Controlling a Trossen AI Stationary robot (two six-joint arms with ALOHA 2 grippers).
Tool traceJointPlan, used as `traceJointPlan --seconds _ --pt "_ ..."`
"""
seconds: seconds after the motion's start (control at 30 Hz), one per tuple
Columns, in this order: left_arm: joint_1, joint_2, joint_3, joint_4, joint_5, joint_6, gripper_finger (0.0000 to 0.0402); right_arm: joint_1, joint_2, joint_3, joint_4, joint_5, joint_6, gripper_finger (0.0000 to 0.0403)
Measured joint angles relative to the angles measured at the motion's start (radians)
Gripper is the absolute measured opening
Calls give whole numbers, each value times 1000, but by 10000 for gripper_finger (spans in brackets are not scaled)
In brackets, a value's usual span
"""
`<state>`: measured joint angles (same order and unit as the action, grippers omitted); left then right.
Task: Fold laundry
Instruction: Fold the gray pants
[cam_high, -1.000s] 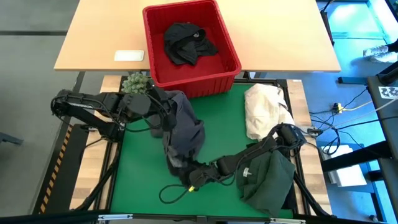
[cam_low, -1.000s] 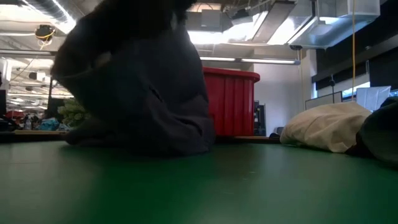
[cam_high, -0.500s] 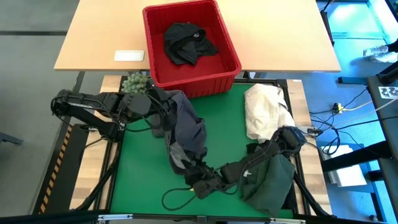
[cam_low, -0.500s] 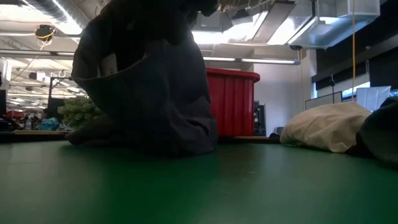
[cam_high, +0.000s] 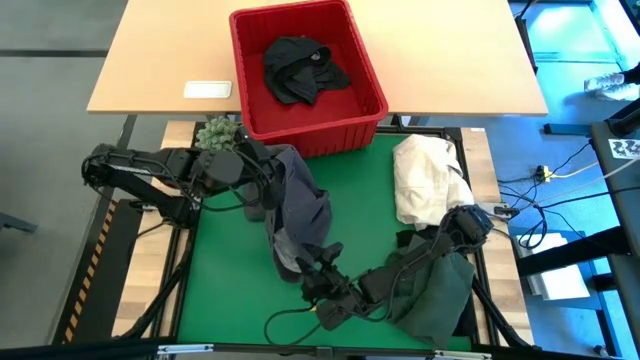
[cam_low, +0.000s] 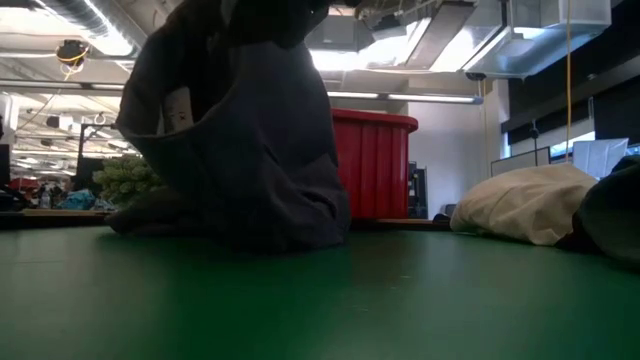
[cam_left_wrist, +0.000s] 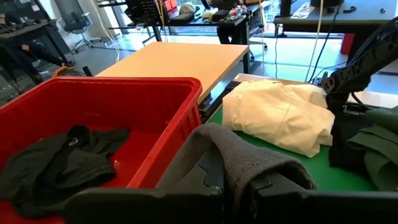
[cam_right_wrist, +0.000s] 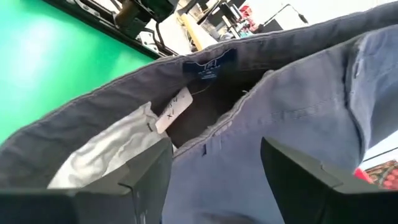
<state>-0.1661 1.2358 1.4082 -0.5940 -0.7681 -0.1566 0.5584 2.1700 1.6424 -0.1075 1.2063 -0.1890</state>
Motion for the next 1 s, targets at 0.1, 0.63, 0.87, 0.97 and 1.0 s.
traceJointPlan --seconds 0.1,0.63,0.87,0.97,1.0 --pt "5 0 0 1 2 0 0 -7 0 0 -1 -29 56 246" --pt "7 -4 0 4 1 7 0 -77 0 0 -235 -236 470 233" --pt "18 -4 0 4 2 8 0 -88 -2 0 -234 -372 511 116" --pt "18 -4 0 4 5 9 0 -89 -2 0 -248 -424 508 33" --pt "18 -4 0 3 5 9 0 -89 -2 0 -261 -426 502 17"
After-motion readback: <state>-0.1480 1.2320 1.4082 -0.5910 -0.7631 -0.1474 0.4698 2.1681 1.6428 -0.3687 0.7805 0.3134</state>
